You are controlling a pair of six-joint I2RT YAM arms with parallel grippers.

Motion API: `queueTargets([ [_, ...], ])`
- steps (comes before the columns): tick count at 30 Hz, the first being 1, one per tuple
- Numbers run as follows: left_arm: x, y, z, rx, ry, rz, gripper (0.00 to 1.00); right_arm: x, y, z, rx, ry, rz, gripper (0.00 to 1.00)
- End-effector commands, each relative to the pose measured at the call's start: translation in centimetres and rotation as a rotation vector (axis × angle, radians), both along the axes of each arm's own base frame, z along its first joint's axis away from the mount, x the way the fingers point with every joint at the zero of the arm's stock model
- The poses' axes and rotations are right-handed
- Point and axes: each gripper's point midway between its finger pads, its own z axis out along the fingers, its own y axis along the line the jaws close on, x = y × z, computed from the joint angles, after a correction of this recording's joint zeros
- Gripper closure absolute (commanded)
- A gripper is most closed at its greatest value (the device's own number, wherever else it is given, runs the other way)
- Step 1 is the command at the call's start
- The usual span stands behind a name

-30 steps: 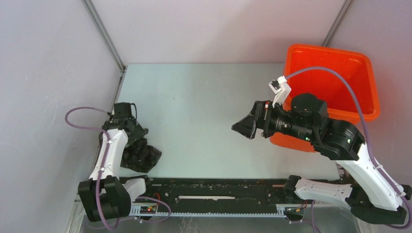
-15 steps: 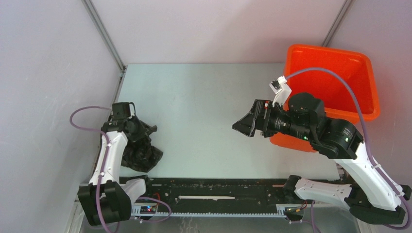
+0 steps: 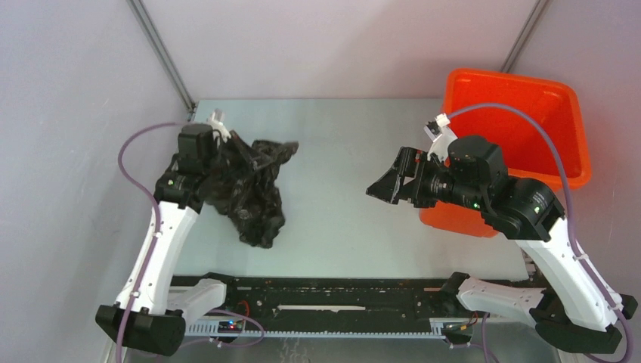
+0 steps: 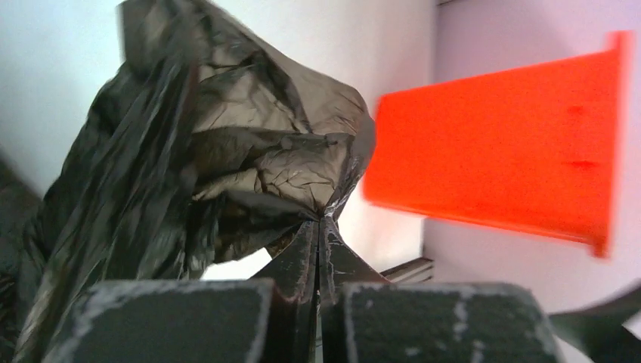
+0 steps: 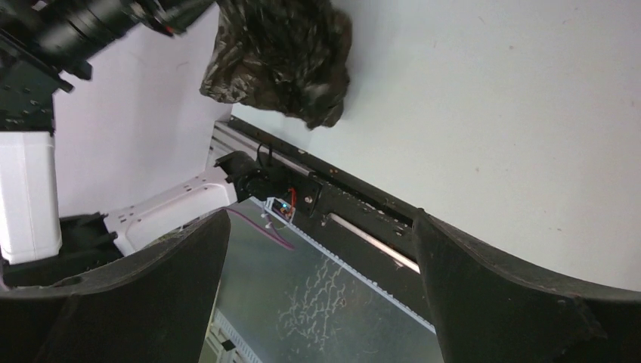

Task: Put the trash bags into the trash bin

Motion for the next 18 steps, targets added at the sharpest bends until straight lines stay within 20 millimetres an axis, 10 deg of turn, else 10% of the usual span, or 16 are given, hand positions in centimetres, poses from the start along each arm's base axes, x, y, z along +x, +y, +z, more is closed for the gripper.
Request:
queueTargets([
  [1,1.0,-3.4,10.6,-0.119,-0.229,-0.091,1.0,-0.6,0.4,1.4,0.053,-0.044,0.065,0.0],
  [6,0.8,-6.0,12.3,-0.129,-0.261,-0.168,1.0,-0.6,0.9,1.6,0.065,-0.044,0.087,0.0],
  [18,-3.2,-8.0,3.0,-0.132,-0.1,-0.213,1.0,4.0,4.3,3.2,0.108,-0.049,0.019,0.0],
])
